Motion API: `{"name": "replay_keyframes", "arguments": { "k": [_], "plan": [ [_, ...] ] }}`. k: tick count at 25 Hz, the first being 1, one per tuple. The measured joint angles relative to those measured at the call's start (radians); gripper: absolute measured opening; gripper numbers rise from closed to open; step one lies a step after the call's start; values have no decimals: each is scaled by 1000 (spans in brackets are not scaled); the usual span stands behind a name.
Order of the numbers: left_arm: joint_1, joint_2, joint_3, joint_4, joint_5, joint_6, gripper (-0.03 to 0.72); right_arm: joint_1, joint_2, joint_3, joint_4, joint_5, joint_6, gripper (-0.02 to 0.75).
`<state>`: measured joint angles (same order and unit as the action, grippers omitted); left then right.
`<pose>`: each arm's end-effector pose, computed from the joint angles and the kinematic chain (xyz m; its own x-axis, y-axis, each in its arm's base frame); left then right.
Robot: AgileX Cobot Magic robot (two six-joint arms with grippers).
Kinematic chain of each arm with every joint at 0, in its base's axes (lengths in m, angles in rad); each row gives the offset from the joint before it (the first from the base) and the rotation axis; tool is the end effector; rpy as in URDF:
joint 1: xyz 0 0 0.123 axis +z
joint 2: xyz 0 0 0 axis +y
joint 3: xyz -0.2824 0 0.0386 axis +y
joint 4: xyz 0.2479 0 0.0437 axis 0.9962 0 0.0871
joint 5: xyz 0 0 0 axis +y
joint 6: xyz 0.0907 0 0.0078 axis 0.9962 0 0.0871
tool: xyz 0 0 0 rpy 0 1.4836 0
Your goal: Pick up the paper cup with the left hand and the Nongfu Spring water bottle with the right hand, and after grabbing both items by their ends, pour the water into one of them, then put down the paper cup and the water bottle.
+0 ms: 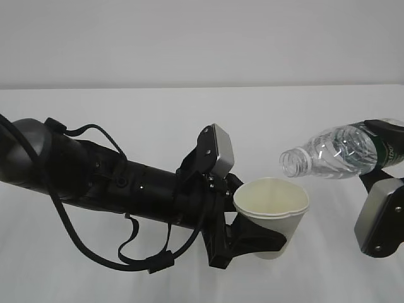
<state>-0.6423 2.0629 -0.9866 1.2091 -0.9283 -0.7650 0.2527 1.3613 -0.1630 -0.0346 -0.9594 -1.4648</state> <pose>0.2596 -0.2792 0.1247 -0.1862 0.3382 -0.9225 0.9825 0.0685 -0.1732 0.1929 0.0525 0.1784 0.2634 -0.9605 -0.0893 -0.1699 0.0449 -0.9844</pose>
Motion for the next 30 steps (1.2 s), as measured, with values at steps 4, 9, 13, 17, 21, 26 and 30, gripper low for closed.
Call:
{"name": "replay_keyframes", "arguments": {
  "k": [4,9,13,17,21,26,30],
  "plan": [
    [0,0,0,2,0,-2,454,0,0,0,0,0,0,456],
    [0,0,0,2,0,-2,454,0,0,0,0,-2,-2,456],
    [0,0,0,8,0,-2,454,0,0,0,0,-2,-16,456],
    [0,0,0,10,0,-2,454,0,0,0,0,-2,-20,456],
    [0,0,0,10,0,-2,454,0,0,0,-2,0,-22,456],
    [0,0,0,10,0,-2,454,0,0,0,-19,24,-22,456],
    [0,0,0,10,0,-4,454,0,0,0,-31,48,-22,456]
  ]
}}
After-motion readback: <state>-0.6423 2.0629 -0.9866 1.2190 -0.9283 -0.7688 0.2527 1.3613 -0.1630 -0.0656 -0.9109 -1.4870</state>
